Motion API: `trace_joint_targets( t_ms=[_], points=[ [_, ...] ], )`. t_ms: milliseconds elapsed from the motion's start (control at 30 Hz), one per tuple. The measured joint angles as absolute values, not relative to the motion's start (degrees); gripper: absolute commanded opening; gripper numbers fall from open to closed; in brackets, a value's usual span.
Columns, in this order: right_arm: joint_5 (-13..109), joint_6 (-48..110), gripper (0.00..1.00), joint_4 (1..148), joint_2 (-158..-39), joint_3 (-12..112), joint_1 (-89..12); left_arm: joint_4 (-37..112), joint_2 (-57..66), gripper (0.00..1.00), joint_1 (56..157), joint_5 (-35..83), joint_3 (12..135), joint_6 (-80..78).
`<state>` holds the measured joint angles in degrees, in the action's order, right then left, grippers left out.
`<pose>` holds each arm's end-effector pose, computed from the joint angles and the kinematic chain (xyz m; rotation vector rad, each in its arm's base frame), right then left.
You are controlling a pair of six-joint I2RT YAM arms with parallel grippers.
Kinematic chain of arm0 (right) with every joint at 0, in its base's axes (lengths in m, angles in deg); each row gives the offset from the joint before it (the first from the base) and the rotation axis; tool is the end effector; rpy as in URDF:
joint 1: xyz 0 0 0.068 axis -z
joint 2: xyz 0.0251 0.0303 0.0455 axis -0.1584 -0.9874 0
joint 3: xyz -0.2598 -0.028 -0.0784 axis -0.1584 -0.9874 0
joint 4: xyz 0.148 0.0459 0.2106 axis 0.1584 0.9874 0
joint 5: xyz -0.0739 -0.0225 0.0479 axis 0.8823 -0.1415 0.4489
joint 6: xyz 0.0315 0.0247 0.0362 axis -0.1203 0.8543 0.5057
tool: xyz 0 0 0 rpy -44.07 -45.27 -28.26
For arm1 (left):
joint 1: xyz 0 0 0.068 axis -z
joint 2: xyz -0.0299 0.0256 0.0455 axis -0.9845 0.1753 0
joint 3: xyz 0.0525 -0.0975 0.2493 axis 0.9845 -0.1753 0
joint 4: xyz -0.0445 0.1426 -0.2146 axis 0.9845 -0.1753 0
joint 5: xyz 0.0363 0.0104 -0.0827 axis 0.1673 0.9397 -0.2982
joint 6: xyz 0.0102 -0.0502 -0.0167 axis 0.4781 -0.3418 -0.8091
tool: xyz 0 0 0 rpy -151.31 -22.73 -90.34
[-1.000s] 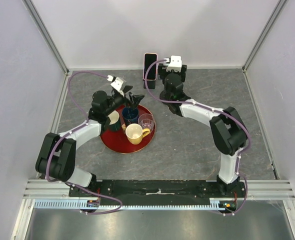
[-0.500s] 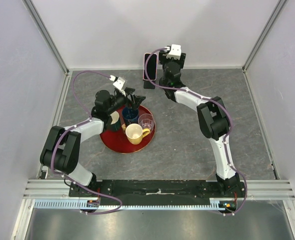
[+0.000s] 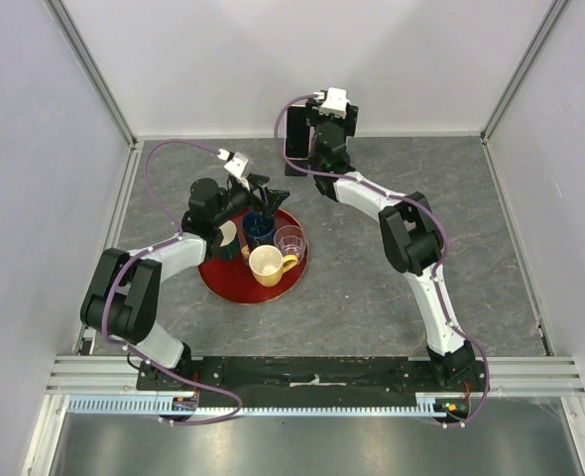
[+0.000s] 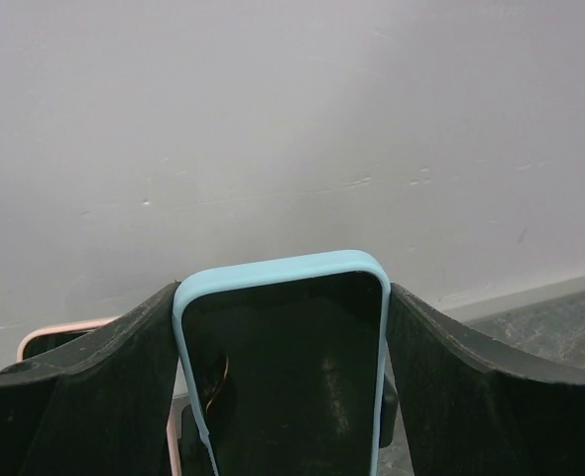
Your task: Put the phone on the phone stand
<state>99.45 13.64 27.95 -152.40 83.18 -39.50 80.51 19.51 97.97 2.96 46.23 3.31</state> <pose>0.4845 0.2554 0.2779 0.2148 1.3125 -0.1755 0.3192 -0.1222 0.2452 0.5518 1.5253 -0.7417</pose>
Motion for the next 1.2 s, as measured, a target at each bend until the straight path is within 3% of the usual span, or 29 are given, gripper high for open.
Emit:
trace_joint_targets(
  t_ms=[400, 800, 933, 1200],
  points=[
    [101.9, 8.3, 0.0, 27.0, -154.9, 86.2, -42.1, 80.7, 19.6, 0.81, 98.0, 2.9, 46.2, 3.1],
    [98.2, 9.7, 0.64, 23.4, -153.1, 81.4, -40.8, 80.9, 19.6, 0.81, 98.0, 2.9, 46.2, 3.0],
    [97.6, 10.9, 0.98, 24.5, -152.5, 81.2, -40.7, 80.9, 19.6, 0.82, 98.0, 2.8, 46.2, 3.0],
    [97.7, 15.5, 0.98, 30.8, -150.0, 81.8, -40.6, 80.9, 19.6, 0.82, 98.0, 1.9, 46.2, 3.0]
  ],
)
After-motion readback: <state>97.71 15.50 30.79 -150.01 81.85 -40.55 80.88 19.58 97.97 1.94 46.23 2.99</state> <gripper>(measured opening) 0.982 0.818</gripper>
